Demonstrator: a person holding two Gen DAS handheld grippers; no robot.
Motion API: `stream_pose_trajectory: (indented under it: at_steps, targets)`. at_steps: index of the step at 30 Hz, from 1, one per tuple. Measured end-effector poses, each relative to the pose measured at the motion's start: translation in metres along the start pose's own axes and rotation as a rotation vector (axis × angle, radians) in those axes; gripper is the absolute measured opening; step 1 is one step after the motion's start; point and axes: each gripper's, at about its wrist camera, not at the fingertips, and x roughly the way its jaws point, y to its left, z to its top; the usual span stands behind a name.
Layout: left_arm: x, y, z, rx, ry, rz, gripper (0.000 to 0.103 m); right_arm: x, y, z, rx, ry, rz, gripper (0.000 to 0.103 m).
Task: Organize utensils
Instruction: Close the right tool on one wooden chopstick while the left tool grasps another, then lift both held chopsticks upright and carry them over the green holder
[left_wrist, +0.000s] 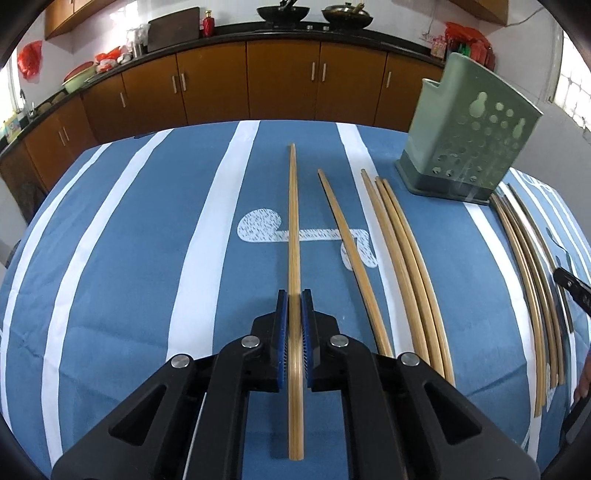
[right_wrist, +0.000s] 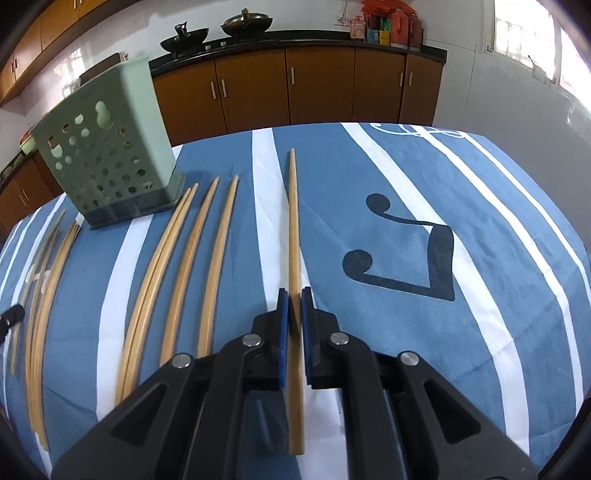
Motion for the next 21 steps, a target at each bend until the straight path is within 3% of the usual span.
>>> stream_pose_trajectory:
  at_steps: [5,21]
  targets:
    - [-0.007,0.004,-0.009,-0.006,-0.003,-0.03,0.008,-0.001,-0.001,-0.002,0.0,-0.002,0.004,0.009]
    - [-0.016,0.003,-0.02,0.004,0.002,-0.023,0.008,-0.01,-0.002,-0.006,-0.004,-0.007,0.033,0.008]
